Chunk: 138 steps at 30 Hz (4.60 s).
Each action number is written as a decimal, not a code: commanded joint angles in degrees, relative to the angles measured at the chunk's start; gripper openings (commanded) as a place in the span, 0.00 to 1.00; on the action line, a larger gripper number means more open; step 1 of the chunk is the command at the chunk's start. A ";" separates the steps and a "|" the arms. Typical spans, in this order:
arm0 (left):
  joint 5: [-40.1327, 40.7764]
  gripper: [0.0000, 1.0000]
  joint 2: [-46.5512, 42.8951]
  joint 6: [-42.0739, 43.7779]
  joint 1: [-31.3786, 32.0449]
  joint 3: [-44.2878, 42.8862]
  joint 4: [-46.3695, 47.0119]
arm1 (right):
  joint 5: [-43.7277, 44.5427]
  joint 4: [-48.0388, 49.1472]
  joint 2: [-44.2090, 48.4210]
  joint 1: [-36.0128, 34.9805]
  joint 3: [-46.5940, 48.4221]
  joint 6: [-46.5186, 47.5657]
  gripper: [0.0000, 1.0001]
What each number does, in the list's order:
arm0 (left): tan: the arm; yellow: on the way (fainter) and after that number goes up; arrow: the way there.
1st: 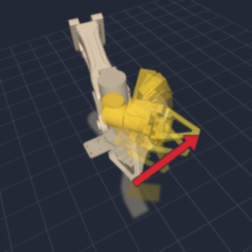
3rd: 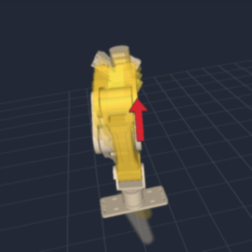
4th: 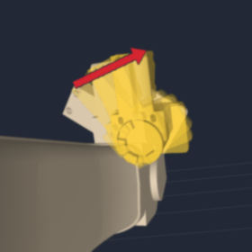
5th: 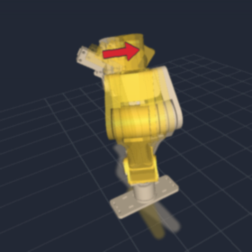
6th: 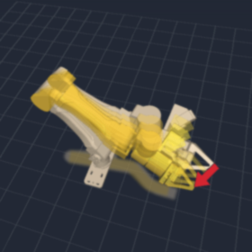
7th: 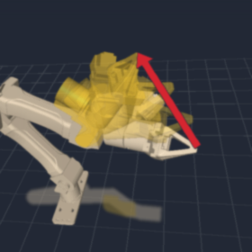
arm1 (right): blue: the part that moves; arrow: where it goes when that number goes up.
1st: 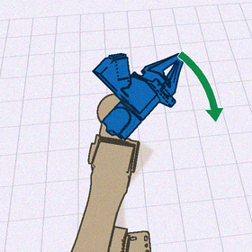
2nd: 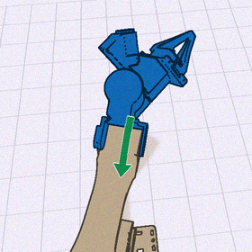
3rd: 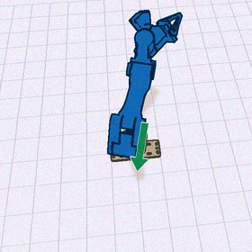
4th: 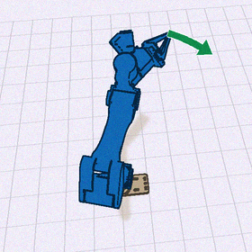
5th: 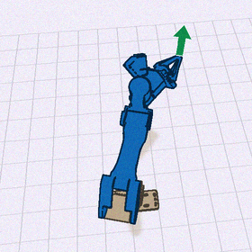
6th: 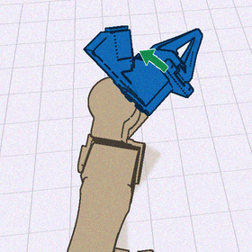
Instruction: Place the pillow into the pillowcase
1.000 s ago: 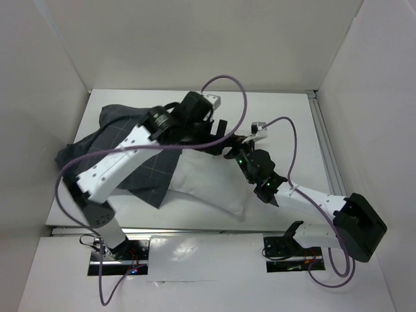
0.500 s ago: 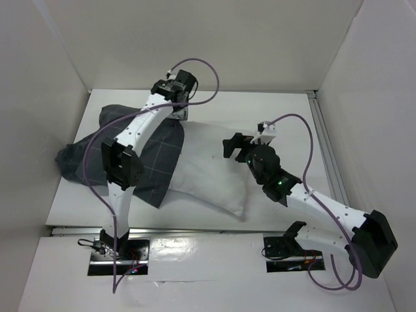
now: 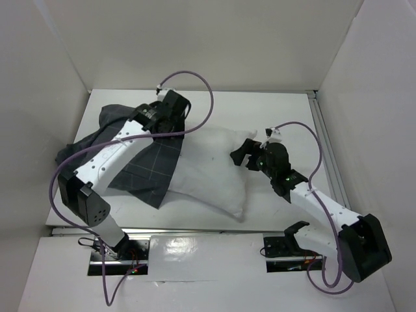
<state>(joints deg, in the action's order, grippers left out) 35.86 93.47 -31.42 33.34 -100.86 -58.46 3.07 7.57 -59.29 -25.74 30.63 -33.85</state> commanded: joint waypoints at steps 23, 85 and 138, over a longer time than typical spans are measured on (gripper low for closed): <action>-12.81 0.00 13.31 13.64 11.91 -20.45 14.69 | -23.05 21.45 -4.09 2.70 13.54 14.58 0.00; -36.21 0.00 -37.48 -11.92 -30.18 52.17 39.12 | 5.05 -3.88 -20.15 -17.25 65.06 50.72 1.00; -35.77 0.00 -34.50 -8.66 -31.76 47.69 36.40 | -14.97 -26.93 -50.75 -6.16 77.22 58.21 0.97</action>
<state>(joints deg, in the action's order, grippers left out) -2.63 58.41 -42.22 2.17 -51.22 -21.45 -20.10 -23.33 -109.12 -30.52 108.47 25.19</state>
